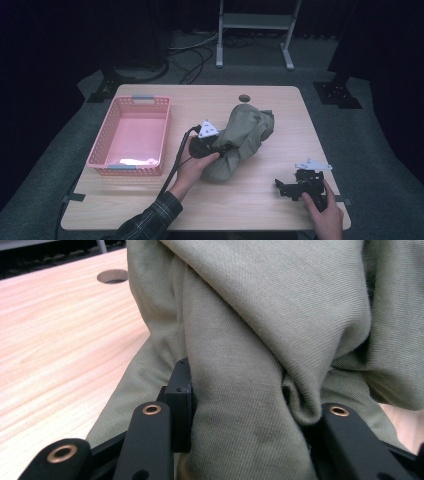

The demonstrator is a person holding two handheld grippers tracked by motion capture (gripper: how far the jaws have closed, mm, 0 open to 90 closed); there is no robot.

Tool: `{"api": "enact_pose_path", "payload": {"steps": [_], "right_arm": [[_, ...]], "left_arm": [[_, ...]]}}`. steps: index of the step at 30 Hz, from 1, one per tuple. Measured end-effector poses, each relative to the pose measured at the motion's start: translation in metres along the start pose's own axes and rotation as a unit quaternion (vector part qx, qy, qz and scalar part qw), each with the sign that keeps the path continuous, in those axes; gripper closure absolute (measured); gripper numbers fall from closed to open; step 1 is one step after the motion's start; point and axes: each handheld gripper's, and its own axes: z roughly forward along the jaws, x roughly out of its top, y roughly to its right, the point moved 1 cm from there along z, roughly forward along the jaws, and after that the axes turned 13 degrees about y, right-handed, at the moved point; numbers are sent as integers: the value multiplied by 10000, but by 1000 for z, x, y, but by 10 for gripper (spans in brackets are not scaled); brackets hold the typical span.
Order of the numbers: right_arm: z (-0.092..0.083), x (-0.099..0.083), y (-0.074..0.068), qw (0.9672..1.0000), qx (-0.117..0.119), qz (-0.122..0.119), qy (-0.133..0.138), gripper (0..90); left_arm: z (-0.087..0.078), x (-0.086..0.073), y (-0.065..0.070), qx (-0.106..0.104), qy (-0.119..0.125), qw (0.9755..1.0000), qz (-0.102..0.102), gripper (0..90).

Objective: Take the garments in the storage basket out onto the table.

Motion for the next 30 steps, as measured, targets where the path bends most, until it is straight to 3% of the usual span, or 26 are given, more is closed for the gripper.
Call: {"api": "enact_pose_path", "payload": {"steps": [11,30], "right_arm": [[0,0,0,10000,-1,-1,-1,0],[0,0,0,10000,-1,-8,-3,0]], "left_arm": [[13,-12,2,48,-332,9994,39,584],[29,-21,10,151,-577,9979,244,557]]}}
